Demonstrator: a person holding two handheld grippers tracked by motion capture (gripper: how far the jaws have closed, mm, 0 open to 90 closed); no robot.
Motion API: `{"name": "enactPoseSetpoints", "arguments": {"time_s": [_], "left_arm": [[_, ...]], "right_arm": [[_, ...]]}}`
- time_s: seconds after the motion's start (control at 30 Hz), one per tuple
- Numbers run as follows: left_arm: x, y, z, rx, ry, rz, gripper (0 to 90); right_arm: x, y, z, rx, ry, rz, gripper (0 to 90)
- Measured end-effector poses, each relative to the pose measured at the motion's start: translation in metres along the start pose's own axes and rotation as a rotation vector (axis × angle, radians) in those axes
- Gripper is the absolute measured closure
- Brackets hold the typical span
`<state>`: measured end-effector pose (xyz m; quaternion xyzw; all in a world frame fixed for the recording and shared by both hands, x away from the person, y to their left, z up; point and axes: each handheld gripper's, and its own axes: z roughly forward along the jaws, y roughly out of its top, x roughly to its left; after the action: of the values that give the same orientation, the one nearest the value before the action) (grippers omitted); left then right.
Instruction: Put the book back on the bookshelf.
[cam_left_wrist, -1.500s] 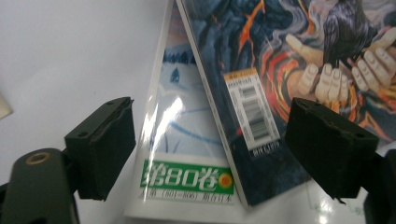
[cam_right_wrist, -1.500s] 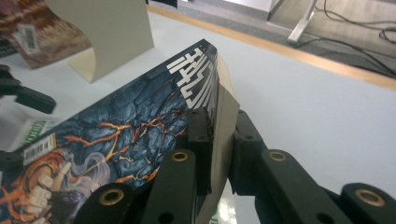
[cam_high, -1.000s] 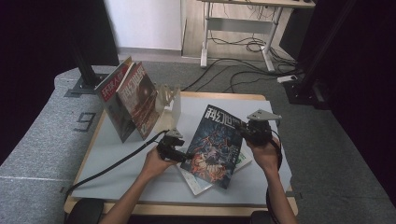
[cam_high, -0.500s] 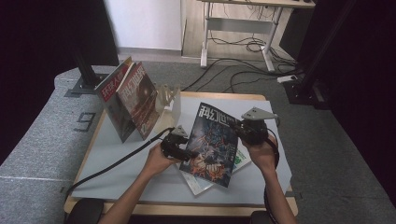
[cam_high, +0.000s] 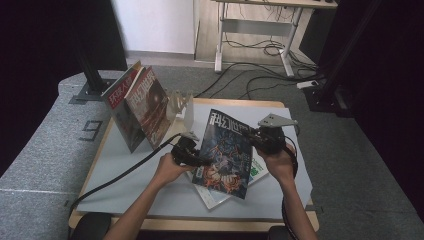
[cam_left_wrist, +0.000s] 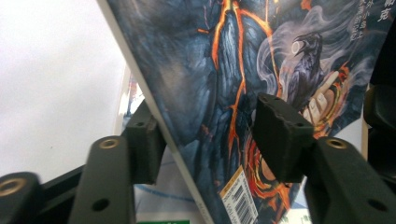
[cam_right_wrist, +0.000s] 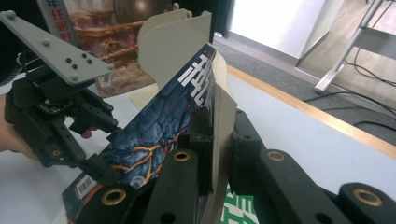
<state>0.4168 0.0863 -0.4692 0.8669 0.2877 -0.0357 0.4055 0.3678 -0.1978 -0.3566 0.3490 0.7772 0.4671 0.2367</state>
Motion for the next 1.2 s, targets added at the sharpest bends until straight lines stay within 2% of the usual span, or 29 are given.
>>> {"name": "enactPoseSetpoints", "arguments": {"time_s": [0.13,0.33,0.47,0.63,0.73,0.93,1.2], "left_arm": [[-0.002,0.002,-0.009,-0.004,-0.002,-0.008,59.5],[-0.011,0.005,-0.02,-0.087,-0.009,0.014,73.4],[-0.014,0.005,-0.024,-0.13,0.04,0.048,75.8],[-0.018,0.003,-0.026,-0.162,0.111,0.126,76.2],[-0.022,0.001,-0.027,-0.157,0.124,0.173,76.2],[-0.028,-0.003,-0.033,-0.113,0.125,0.242,78.1],[-0.029,-0.015,-0.041,-0.111,0.074,0.263,81.1]], "right_arm": [[-0.001,0.002,-0.002,-0.009,0.025,0.023,80.9],[-0.006,0.009,-0.011,-0.05,0.05,0.048,80.9],[-0.006,0.013,-0.016,-0.069,0.057,0.047,80.8],[-0.004,0.017,-0.017,-0.078,0.054,0.034,80.2],[-0.006,0.016,-0.017,-0.079,0.057,0.041,79.6],[-0.012,0.013,-0.023,-0.104,0.111,0.065,76.4],[-0.014,0.012,-0.03,-0.14,0.158,0.077,77.9]]}}
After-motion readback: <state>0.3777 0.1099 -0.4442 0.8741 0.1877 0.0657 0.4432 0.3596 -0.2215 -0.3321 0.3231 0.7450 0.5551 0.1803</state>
